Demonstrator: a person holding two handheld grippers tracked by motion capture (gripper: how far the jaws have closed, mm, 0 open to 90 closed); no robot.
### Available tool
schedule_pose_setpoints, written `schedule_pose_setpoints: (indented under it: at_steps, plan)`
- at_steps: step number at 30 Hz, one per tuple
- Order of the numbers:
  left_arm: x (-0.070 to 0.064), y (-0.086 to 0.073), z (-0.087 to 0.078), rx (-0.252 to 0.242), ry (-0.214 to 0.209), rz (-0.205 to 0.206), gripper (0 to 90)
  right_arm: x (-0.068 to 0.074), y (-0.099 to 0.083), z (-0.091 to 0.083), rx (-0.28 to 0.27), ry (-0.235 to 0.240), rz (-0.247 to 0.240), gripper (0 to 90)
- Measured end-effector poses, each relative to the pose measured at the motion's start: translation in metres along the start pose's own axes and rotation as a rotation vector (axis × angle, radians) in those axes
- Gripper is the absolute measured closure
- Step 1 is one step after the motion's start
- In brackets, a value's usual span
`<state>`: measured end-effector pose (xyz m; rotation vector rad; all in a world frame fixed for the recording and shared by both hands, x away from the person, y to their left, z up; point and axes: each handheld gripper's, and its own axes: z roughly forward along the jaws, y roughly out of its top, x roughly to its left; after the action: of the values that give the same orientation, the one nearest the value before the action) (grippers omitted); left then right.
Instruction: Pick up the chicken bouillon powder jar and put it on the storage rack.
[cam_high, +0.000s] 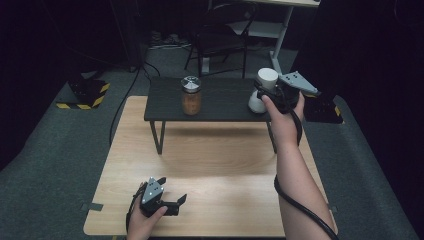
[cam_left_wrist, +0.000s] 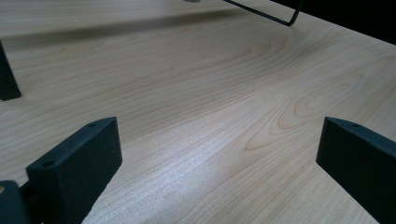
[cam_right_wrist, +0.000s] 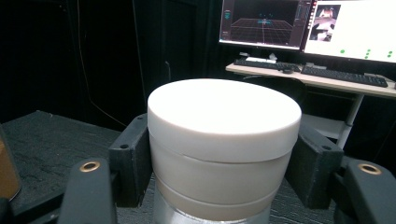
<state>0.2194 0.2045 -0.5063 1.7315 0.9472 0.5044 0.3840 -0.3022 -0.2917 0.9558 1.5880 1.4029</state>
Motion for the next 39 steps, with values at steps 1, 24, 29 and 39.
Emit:
schedule_pose_setpoints:
  at_steps: [1,24,29,39]
  plan:
    - [0.000,0.000,0.000,0.000,0.000,-0.002,0.4,0.000,0.000,0.000,0.000,0.002,-0.001,32.9]
    - [0.000,0.000,0.000,0.001,-0.003,-0.002,0.4,0.001,0.000,0.003,-0.006,0.002,0.055,0.0]
    - [0.000,0.000,0.001,0.001,-0.003,-0.001,0.4,0.001,0.000,-0.001,-0.013,0.008,0.051,0.0]
    - [0.000,0.000,0.000,0.002,-0.004,0.003,0.4,-0.003,-0.004,-0.012,-0.034,0.035,0.047,0.0]
